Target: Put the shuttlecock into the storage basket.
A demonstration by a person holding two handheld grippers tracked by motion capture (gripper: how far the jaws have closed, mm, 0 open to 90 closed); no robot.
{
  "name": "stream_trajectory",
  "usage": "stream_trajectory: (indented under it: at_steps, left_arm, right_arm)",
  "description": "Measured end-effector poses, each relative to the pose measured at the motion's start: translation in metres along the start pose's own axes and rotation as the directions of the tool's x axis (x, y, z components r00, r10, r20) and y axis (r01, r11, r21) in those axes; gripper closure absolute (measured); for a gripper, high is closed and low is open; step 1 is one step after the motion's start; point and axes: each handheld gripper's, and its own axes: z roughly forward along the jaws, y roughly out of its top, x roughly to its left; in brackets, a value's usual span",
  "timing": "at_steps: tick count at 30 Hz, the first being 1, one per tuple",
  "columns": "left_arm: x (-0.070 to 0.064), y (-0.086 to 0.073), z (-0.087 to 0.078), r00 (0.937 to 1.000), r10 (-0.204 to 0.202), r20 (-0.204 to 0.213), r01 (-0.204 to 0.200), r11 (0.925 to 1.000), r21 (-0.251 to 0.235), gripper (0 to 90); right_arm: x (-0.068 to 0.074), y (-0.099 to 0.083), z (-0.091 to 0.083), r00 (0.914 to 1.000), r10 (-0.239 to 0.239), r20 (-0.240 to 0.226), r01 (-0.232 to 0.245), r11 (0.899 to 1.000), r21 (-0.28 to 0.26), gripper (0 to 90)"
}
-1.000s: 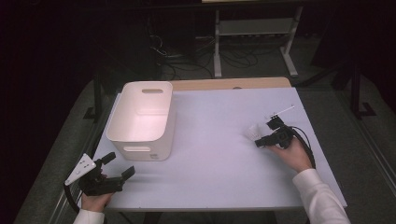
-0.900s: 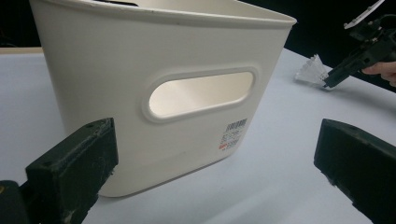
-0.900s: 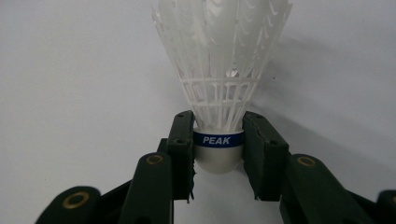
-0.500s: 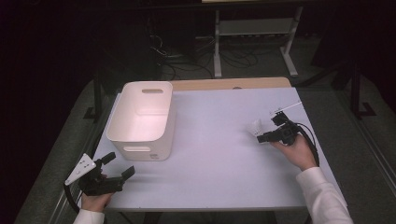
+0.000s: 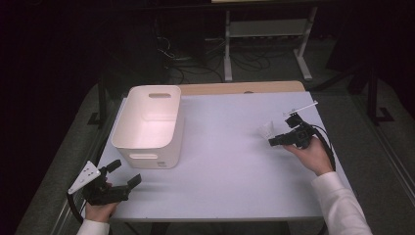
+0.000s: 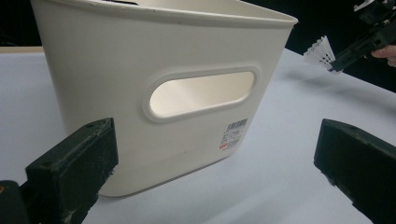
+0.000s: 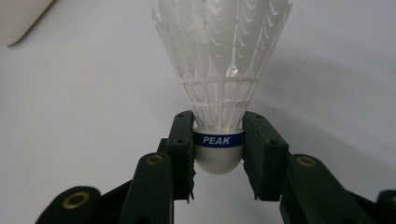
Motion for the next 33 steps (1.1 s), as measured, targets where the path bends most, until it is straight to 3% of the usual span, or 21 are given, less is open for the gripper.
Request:
stream_trajectory:
  at_steps: [33]
  left_arm:
    - [0.001,0.000,0.001,1.0000,-0.007,-0.002,0.007,1.0000,0.000,0.0]
  right_arm:
    - [0.012,0.030,-0.019,0.9978,-0.060,-0.027,0.059,0.997,-0.040,64.3]
